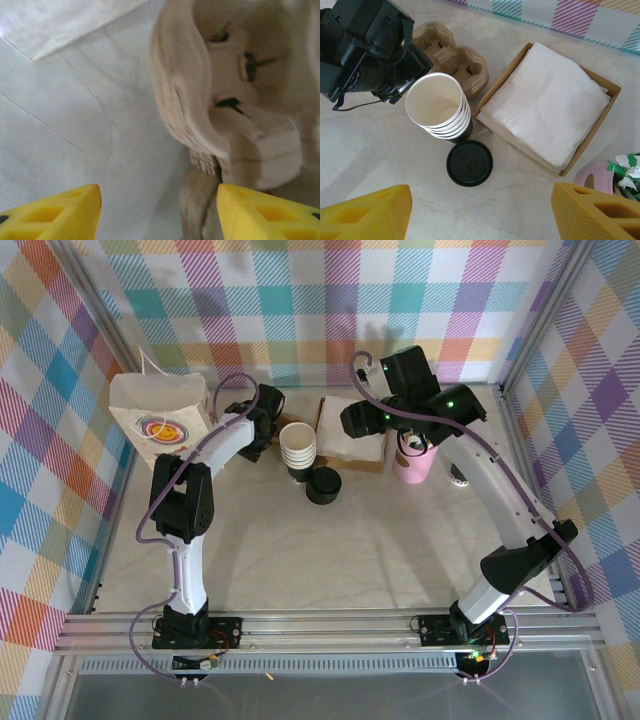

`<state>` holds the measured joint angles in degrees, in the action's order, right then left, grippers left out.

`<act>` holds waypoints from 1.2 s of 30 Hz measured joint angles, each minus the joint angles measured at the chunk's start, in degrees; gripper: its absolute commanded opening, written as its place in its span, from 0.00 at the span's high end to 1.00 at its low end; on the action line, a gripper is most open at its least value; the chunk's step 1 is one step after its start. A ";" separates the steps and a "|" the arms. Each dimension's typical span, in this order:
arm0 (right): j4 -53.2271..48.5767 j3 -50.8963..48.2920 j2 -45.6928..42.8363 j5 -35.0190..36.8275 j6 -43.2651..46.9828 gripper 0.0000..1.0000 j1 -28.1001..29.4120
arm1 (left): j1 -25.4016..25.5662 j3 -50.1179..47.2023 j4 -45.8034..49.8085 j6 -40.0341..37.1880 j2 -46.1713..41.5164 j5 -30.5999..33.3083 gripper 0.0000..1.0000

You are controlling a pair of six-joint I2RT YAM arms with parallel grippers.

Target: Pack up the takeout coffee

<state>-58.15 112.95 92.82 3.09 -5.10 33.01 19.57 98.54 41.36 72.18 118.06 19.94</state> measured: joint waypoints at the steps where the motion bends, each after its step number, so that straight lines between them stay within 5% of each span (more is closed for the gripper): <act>1: 0.02 0.00 0.04 -0.07 0.00 0.26 0.00 | 0.31 -0.42 -0.70 -0.04 -0.31 -0.59 0.38; 36: 0.02 0.00 0.15 -1.49 0.00 0.26 0.00 | -0.98 -2.25 -8.57 -1.38 1.73 -9.03 0.37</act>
<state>-58.13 112.95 92.97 1.61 -5.10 33.01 18.59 96.29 32.80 70.81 119.79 10.92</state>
